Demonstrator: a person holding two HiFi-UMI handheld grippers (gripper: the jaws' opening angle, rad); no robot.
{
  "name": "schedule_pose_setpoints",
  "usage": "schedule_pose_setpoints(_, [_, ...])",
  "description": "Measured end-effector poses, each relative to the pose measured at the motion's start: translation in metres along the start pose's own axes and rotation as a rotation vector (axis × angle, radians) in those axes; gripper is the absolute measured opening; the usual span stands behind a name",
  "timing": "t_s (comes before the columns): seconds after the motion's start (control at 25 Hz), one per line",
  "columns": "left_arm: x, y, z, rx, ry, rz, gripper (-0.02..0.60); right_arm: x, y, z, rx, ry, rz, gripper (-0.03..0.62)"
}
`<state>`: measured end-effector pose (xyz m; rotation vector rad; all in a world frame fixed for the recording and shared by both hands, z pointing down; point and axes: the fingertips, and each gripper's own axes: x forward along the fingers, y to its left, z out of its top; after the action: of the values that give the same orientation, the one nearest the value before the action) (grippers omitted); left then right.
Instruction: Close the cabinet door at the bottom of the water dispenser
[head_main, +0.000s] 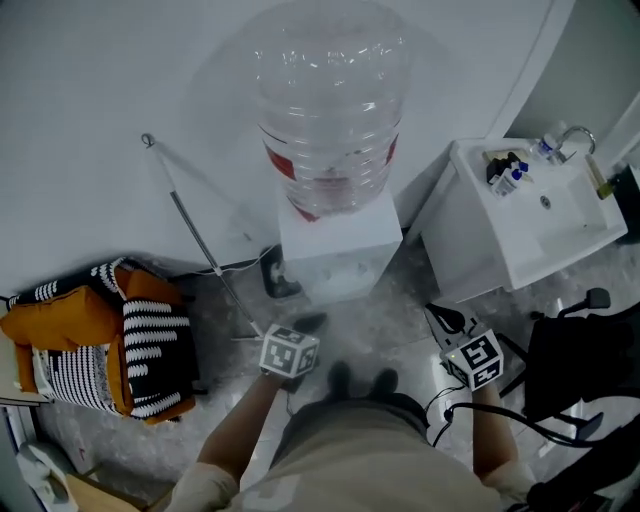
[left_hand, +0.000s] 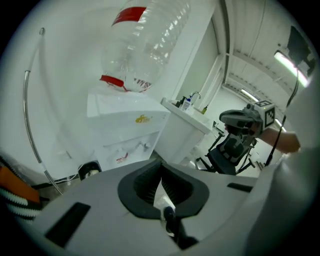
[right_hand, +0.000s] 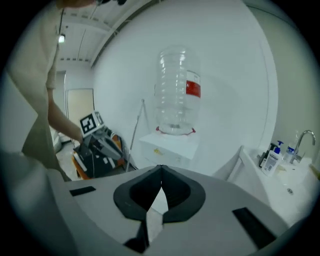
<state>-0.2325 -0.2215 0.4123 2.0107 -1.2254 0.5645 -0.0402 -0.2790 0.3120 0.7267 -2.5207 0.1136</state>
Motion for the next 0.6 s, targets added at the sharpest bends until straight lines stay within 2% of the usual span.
schedule_pose_setpoints(0.16, [-0.027, -0.014, 0.035, 0.049, -0.091, -0.059, -0.008, -0.007, 0.035, 0.072, 0.066, -0.195, 0.108, 0.008])
schedule_pose_setpoints(0.24, [-0.038, -0.028, 0.052, 0.078, -0.132, -0.103, -0.008, -0.009, 0.052, 0.093, 0.065, -0.241, 0.153, 0.008])
schedule_pose_setpoints(0.36, [-0.05, -0.05, 0.059, 0.107, -0.148, -0.144, -0.008, -0.011, 0.066, 0.094, 0.039, -0.224, 0.161, 0.008])
schedule_pose_setpoints(0.52, [-0.06, -0.065, 0.064, 0.139, -0.161, -0.141, -0.008, -0.017, 0.059, 0.069, -0.022, -0.126, 0.08, 0.008])
schedule_pose_setpoints(0.6, [-0.064, -0.075, 0.067, 0.128, -0.184, -0.143, -0.008, -0.026, 0.046, 0.051, -0.041, -0.062, 0.044, 0.008])
